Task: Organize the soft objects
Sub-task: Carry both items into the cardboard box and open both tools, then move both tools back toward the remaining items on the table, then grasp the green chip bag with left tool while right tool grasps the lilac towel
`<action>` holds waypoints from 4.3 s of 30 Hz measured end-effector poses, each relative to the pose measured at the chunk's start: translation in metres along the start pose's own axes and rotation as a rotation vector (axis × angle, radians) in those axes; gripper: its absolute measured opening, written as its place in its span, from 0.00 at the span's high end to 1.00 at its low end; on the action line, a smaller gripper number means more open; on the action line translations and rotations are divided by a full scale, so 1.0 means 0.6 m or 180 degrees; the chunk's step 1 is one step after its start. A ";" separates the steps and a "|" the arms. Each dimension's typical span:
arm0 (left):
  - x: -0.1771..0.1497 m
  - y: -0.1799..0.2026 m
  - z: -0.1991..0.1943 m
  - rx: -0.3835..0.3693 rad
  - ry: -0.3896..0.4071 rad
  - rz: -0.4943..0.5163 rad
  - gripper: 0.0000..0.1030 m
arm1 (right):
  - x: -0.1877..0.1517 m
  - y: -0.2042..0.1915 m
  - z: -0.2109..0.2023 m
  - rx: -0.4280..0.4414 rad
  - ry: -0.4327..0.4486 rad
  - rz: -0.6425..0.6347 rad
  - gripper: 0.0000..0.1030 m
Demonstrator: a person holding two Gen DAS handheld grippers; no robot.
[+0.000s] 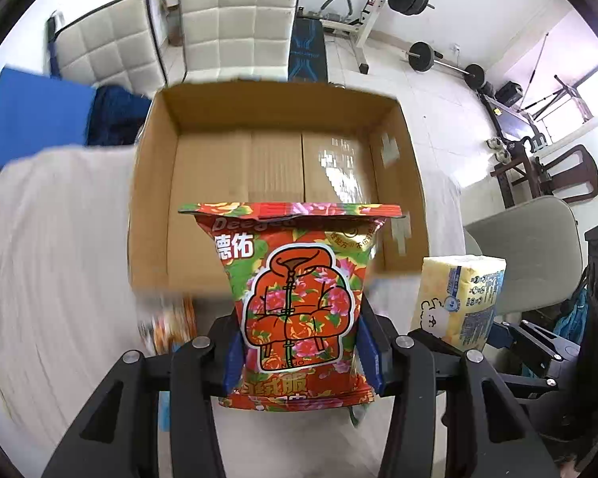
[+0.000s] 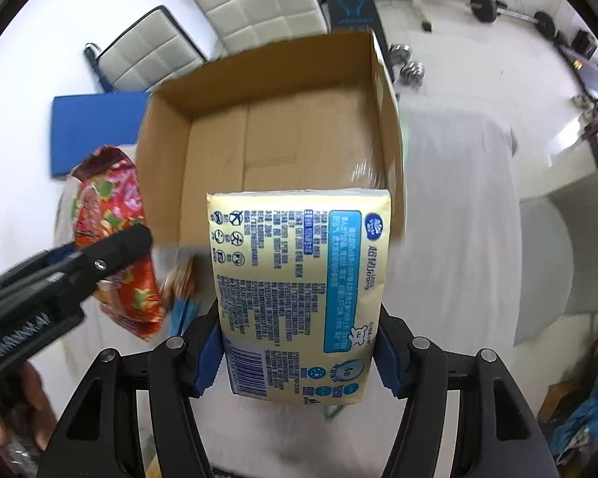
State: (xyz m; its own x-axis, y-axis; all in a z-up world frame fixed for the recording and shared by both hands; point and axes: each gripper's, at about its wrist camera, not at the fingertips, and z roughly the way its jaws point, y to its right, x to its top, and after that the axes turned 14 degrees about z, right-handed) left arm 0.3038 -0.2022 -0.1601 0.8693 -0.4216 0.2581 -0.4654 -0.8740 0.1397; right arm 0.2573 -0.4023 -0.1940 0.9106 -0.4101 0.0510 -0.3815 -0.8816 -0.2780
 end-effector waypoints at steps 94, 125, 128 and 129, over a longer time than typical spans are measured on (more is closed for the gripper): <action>-0.377 -0.016 0.228 -0.0893 -0.1072 -0.1268 0.01 | -0.163 0.212 0.142 -0.0640 -0.0447 0.0245 0.00; -0.330 0.045 0.288 0.0086 -0.1236 -0.0291 0.46 | -0.122 0.062 0.227 -0.1000 -0.0204 -0.1289 0.24; -0.340 0.020 0.298 -0.0247 -0.1256 -0.0752 0.46 | -0.121 0.053 0.255 -0.0961 -0.0473 -0.1137 0.49; -0.342 0.011 0.296 -0.0280 -0.1240 -0.0837 0.46 | -0.123 0.058 0.257 -0.0964 -0.0518 -0.1022 0.50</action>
State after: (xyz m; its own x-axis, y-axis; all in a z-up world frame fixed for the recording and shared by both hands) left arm 0.1517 -0.1643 -0.3817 0.9494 -0.2629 -0.1721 -0.2191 -0.9465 0.2371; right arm 0.2015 -0.3670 -0.3551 0.9940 -0.0847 -0.0693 -0.0835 -0.9963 0.0208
